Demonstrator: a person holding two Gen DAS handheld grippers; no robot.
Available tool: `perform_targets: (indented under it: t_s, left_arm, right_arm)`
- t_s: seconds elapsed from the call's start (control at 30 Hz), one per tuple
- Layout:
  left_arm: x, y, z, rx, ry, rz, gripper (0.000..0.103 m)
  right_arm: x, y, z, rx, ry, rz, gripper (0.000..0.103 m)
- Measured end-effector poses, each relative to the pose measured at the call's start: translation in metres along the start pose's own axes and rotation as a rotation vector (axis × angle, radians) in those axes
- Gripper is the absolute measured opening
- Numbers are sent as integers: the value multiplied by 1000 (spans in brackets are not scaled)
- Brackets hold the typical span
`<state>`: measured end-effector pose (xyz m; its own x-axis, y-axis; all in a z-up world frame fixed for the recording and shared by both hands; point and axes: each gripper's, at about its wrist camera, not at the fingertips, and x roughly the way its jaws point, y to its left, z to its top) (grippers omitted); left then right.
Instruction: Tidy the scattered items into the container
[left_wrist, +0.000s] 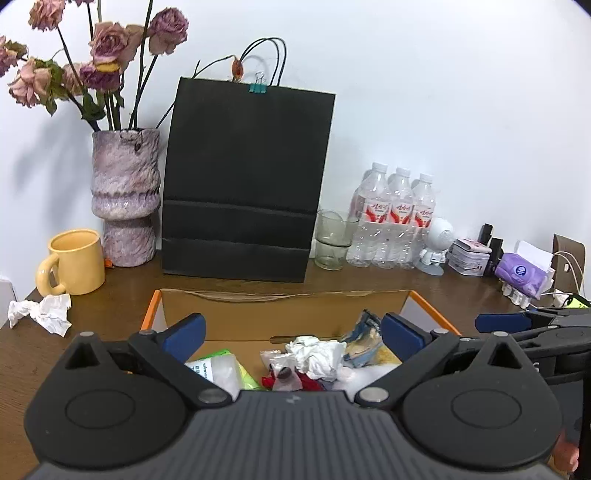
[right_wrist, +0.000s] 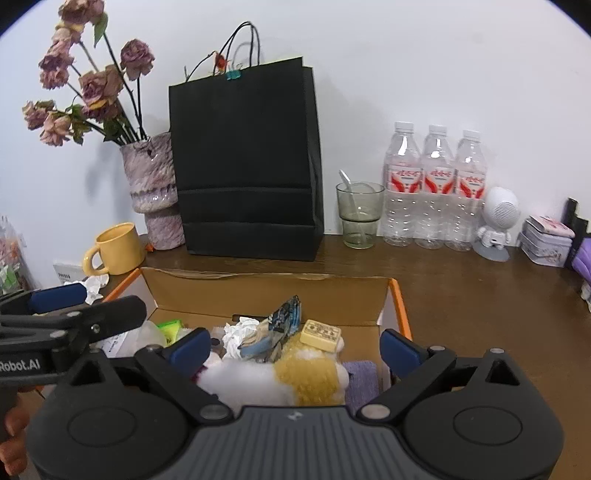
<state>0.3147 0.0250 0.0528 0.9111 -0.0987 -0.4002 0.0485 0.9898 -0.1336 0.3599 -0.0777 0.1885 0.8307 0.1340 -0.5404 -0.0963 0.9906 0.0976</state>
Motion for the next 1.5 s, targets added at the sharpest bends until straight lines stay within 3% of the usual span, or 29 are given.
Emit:
perform_targets:
  t_s: [0.27, 0.9, 1.5]
  left_arm:
    - [-36, -2, -5, -17, 13, 22, 103]
    - [-133, -1, -26, -69, 58, 62, 103]
    - [-166, -10, -44, -52, 65, 76, 103]
  right_arm:
    - [-39, 5, -16, 33, -3, 10, 103]
    - [-147, 39, -56, -23, -36, 20, 103]
    - [-177, 47, -77, -40, -45, 5, 103]
